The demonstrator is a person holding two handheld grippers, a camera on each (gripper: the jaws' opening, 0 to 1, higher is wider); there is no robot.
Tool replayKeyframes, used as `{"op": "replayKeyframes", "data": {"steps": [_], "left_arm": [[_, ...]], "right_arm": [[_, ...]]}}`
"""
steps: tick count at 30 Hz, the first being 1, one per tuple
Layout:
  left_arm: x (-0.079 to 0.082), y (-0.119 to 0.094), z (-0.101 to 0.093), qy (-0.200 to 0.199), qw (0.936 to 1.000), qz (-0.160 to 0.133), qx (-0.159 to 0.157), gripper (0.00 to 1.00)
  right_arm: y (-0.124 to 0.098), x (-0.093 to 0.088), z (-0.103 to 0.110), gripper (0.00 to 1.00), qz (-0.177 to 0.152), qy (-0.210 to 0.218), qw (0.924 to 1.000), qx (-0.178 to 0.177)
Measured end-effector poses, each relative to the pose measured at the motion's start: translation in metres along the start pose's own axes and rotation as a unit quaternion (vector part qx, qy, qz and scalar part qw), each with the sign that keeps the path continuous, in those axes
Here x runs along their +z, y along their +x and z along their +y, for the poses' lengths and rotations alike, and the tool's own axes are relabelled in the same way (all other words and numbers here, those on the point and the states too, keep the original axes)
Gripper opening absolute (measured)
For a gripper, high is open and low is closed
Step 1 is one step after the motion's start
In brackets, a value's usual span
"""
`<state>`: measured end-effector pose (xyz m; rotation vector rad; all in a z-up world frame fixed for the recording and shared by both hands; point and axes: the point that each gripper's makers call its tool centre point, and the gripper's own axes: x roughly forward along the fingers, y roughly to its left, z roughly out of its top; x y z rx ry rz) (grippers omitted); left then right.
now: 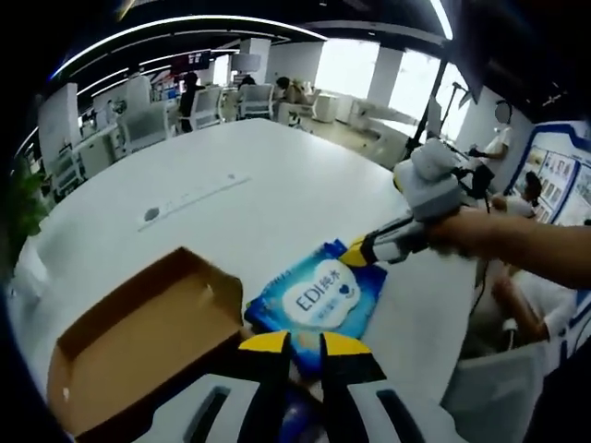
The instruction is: Operate the shoe box by opening the lid, removing the specified soft item, and placing it in the target area until the item is outside and the box remains undamaged.
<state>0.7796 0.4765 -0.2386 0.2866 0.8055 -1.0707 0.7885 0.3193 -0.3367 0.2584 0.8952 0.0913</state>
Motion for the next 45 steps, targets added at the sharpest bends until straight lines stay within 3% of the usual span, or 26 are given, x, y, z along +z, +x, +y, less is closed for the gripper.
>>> {"op": "replayKeyframes", "data": {"steps": [8,18,35,45], "left_arm": [[-0.004,-0.025,0.018,-0.012,0.9996,-0.017,0.021,0.13],[-0.024,-0.051,0.038,-0.026,0.9983,-0.025,0.045,0.15],[-0.05,-0.071,0.052,-0.032,0.9979,-0.028,0.049,0.23],[-0.065,-0.074,0.054,-0.006,0.9993,-0.02,0.032,0.27]], "right_arm": [[0.002,-0.001,-0.001,0.0,0.008,0.01,0.9999,-0.003],[-0.001,0.0,0.0,0.0,0.01,0.002,0.9999,0.001],[-0.018,0.007,0.002,0.13,-0.006,-0.062,0.998,-0.004],[-0.035,0.028,0.016,0.18,-0.024,-0.117,0.9928,0.007]]}}
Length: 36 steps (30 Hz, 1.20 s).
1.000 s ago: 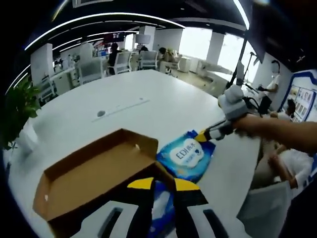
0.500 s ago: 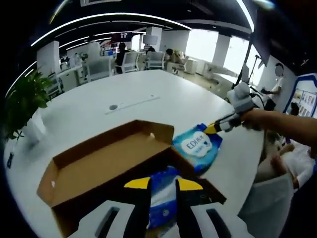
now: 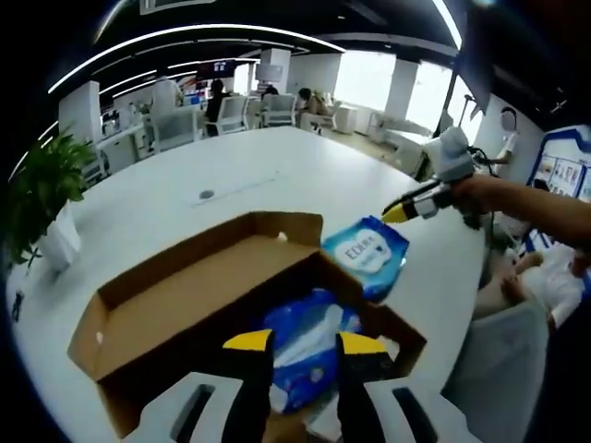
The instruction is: Operate the shoe box by opening the lid, removing the specified soft item, and placing it in the target area until the item is outside and the box remains undamaged.
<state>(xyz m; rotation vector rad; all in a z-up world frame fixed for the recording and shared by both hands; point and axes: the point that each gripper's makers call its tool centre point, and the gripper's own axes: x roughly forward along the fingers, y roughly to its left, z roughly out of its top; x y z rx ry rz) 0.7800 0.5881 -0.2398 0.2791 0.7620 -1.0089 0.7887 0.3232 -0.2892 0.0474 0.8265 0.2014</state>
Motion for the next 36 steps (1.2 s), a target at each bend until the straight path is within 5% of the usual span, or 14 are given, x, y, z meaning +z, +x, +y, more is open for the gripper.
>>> {"op": "replayKeyframes", "data": {"steps": [19,36], "left_arm": [[-0.017,0.006,-0.007,0.064,0.996,0.036,-0.051,0.29],[-0.024,0.022,-0.01,0.133,0.9849,0.06,-0.094,0.27]], "right_arm": [[-0.024,0.027,0.059,0.22,-0.006,-0.093,0.9933,0.068],[-0.028,0.038,0.114,0.21,-0.005,-0.17,0.9774,0.126]]}}
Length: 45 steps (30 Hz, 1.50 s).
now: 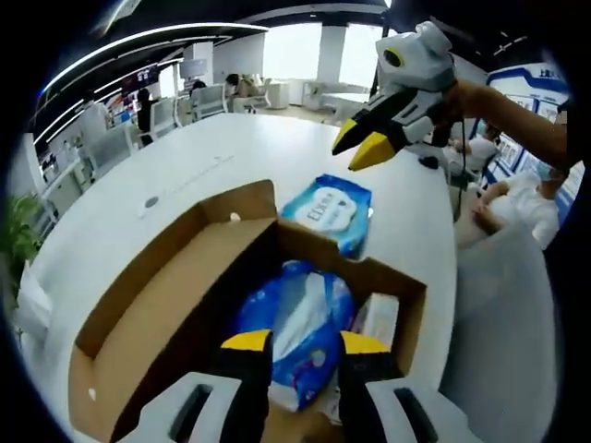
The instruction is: Operate the shoe box by opening the lid, removing the specified soft item, and placing it in the target area until the item is outside and the box remains undamaged.
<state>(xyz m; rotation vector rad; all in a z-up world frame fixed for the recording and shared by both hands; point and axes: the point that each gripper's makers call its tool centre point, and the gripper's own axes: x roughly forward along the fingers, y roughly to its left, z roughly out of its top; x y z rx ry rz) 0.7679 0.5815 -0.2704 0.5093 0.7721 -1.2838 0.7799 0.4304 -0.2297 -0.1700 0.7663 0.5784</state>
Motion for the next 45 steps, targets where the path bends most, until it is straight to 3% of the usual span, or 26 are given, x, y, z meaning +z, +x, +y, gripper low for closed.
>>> {"op": "replayKeyframes", "data": {"steps": [20,25,31,37,45], "left_arm": [[-0.001,0.026,-0.007,0.055,0.9968,0.037,-0.045,0.22],[-0.004,0.032,-0.01,0.067,0.9951,0.047,-0.056,0.17],[-0.015,0.037,-0.01,0.084,0.9921,0.069,-0.064,0.14],[-0.016,0.037,-0.009,0.09,0.9916,0.068,-0.064,0.03],[-0.017,0.036,-0.011,0.098,0.9909,0.064,-0.066,0.0]], "right_arm": [[0.02,0.015,0.04,0.18,0.005,-0.056,0.9974,0.044],[0.025,0.019,0.048,0.18,0.003,-0.068,0.9962,0.054],[0.038,0.026,0.059,0.17,-0.001,-0.083,0.994,0.072],[0.056,0.028,0.066,0.17,0.0,-0.103,0.9911,0.085],[0.081,0.029,0.077,0.17,0.011,-0.13,0.9868,0.095]]}}
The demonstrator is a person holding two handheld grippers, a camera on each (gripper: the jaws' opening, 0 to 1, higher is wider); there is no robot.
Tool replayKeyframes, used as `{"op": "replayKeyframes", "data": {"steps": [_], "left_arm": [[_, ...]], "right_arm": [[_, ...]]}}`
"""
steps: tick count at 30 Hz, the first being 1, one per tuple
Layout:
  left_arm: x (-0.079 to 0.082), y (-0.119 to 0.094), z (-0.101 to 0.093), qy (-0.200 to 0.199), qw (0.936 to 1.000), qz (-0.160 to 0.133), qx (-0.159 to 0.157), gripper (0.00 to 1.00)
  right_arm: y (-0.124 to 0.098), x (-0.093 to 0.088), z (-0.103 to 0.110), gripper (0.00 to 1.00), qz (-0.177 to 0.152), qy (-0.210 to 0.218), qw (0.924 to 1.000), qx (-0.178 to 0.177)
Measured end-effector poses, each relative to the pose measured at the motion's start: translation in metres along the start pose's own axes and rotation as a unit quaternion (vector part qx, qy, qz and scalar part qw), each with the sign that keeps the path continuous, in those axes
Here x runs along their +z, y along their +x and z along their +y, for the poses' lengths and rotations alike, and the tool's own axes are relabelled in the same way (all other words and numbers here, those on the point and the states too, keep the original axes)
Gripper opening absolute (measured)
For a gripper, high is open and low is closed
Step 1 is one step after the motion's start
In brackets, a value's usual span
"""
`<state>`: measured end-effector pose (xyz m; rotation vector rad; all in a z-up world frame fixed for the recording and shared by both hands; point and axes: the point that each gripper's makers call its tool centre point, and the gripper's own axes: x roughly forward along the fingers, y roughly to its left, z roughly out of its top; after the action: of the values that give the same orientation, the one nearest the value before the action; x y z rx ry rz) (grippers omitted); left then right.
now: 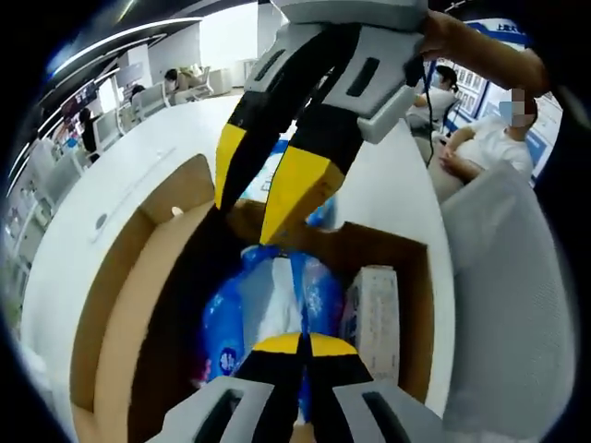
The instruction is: Operate the shoe box by opening the lid, removing the specified soft item, and placing it in the target area until the item is outside and the box remains undamaged.
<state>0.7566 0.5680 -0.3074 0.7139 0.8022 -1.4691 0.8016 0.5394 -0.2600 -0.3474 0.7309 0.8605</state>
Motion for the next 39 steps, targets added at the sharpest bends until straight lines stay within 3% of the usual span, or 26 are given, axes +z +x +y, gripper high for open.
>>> {"op": "replayKeyframes", "data": {"steps": [17,22,29,39], "left_arm": [[-0.001,-0.006,-0.006,-0.013,0.9998,-0.014,0.002,0.0],[-0.004,-0.008,-0.004,-0.022,0.9996,-0.019,0.005,0.0],[-0.008,-0.012,-0.001,-0.031,0.9992,-0.025,0.009,0.0],[0.001,-0.029,-0.001,-0.032,0.9987,-0.033,0.022,0.0]], "right_arm": [[0.043,-0.011,0.011,0.14,0.05,-0.064,0.9966,0.016],[0.054,-0.014,0.009,0.05,0.064,-0.086,0.9942,0.013],[0.052,-0.009,0.008,0.0,0.055,-0.083,0.995,0.009],[0.042,0.008,0.009,0.0,0.036,-0.085,0.9957,0.01]]}}
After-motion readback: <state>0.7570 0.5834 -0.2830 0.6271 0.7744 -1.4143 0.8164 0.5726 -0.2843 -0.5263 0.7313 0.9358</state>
